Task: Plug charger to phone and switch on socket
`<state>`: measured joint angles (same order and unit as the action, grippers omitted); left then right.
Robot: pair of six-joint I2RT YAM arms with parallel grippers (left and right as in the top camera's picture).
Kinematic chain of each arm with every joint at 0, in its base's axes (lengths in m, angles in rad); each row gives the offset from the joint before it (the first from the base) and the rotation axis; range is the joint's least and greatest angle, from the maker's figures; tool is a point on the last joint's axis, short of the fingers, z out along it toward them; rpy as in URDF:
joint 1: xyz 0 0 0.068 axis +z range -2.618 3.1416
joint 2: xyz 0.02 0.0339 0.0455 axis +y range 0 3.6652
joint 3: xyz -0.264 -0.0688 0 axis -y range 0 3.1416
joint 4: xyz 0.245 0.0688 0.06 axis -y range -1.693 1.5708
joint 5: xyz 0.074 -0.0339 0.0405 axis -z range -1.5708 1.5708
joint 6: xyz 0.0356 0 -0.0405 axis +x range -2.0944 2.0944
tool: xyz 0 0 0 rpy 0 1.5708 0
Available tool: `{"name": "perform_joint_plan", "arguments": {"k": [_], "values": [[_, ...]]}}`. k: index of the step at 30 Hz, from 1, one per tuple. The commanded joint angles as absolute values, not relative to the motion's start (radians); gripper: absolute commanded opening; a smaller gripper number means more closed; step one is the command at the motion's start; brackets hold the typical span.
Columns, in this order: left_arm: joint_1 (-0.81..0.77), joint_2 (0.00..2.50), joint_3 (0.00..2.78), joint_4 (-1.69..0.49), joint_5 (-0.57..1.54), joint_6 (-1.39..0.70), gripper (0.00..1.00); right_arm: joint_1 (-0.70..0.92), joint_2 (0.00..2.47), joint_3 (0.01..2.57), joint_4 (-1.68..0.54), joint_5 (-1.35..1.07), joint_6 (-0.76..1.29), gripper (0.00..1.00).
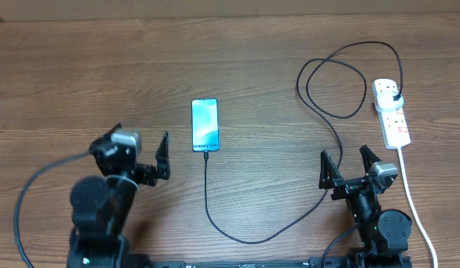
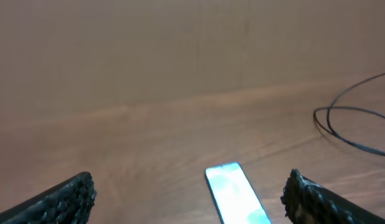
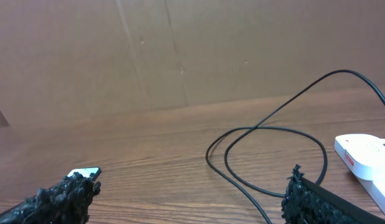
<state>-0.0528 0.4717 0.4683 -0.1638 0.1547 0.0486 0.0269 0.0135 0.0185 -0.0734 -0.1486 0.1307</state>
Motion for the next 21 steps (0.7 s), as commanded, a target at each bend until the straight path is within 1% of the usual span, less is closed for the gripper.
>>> {"name": "perform_joint_plan", "arguments": {"k": [1, 9, 15, 21], "values": [[-0.061, 0.376, 0.363, -0.097, 0.180, 0.150, 0.99, 0.033, 0.003, 0.008, -0.070, -0.135, 0.126, 1.00], [-0.060, 0.177, 0.210, -0.081, 0.176, 0.292, 0.99, 0.033, 0.003, 0.008, -0.070, -0.135, 0.126, 1.00], [-0.046, 0.066, 0.112, -0.070, 0.173, 0.297, 1.00, 0.033, 0.003, 0.008, -0.070, -0.135, 0.126, 1.00], [-0.038, 0.003, 0.008, 0.004, 0.153, 0.335, 0.99, 0.033, 0.003, 0.008, -0.070, -0.135, 0.126, 1.00]]}}
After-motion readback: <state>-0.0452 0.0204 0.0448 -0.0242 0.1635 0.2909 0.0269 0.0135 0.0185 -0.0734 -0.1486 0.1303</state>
